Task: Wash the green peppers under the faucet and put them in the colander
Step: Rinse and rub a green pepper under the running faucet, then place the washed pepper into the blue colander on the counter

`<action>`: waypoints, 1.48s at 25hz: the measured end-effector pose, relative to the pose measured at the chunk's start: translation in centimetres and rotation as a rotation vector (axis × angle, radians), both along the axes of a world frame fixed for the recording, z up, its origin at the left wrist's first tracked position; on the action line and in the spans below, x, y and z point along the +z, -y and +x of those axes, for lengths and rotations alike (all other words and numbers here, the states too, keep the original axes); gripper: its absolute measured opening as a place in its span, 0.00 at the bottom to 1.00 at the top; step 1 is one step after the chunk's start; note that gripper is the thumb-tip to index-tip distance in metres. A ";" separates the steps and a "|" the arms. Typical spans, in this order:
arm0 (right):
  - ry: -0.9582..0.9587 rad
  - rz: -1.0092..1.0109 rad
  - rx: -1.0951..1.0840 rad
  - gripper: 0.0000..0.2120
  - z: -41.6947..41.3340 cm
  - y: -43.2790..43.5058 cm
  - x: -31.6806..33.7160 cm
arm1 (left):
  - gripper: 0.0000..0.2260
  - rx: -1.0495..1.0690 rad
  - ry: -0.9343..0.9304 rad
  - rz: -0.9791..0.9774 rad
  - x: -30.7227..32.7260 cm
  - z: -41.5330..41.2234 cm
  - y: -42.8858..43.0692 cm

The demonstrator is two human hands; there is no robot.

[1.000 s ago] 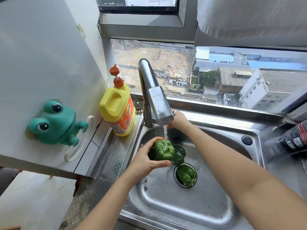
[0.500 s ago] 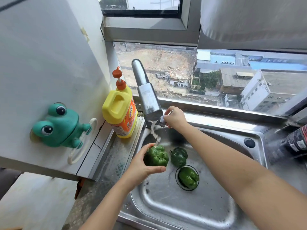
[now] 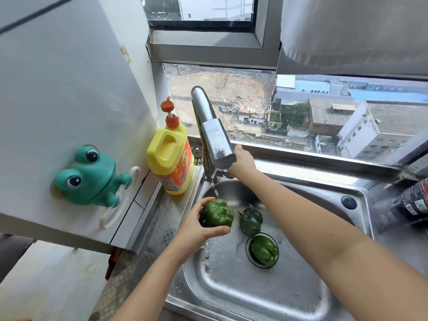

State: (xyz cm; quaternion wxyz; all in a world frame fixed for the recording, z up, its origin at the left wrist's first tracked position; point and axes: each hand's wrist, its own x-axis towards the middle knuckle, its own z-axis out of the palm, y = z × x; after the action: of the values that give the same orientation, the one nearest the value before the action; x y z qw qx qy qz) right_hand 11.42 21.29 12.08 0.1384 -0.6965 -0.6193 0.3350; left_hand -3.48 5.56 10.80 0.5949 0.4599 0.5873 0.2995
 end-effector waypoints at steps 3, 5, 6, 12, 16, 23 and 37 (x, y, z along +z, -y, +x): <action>-0.014 -0.104 0.104 0.17 1.2 1.3 0.6 | 0.33 -0.023 0.019 -0.059 0.0 0.6 0.2; -0.128 -0.185 0.076 0.23 2.4 2.3 0.5 | 0.30 -0.047 0.036 -0.094 0.0 1.4 0.6; -0.171 -0.209 0.043 0.28 3.1 3.0 0.7 | 0.30 -0.050 0.036 -0.105 0.0 1.9 0.9; -0.275 -0.330 0.109 0.22 7.9 9.8 2.2 | 0.35 -0.064 -0.141 -0.012 -0.2 4.9 1.6; -0.653 -0.531 0.136 0.21 10.5 14.8 2.6 | 0.32 -0.058 -0.249 0.144 1.5 8.5 2.1; -0.753 -0.311 -0.121 0.18 13.8 19.1 2.9 | 0.36 -0.282 -0.109 0.173 3.8 11.1 3.1; 0.481 0.254 -0.139 0.34 12.4 32.6 0.0 | 0.51 -0.677 -0.500 0.253 3.4 8.4 5.4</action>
State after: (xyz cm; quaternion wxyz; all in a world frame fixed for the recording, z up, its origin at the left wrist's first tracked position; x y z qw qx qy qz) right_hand 23.86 -11.28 12.06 0.0961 -0.7738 -0.6223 0.0693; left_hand 4.93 0.14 14.24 0.4382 0.7540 0.4881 0.0368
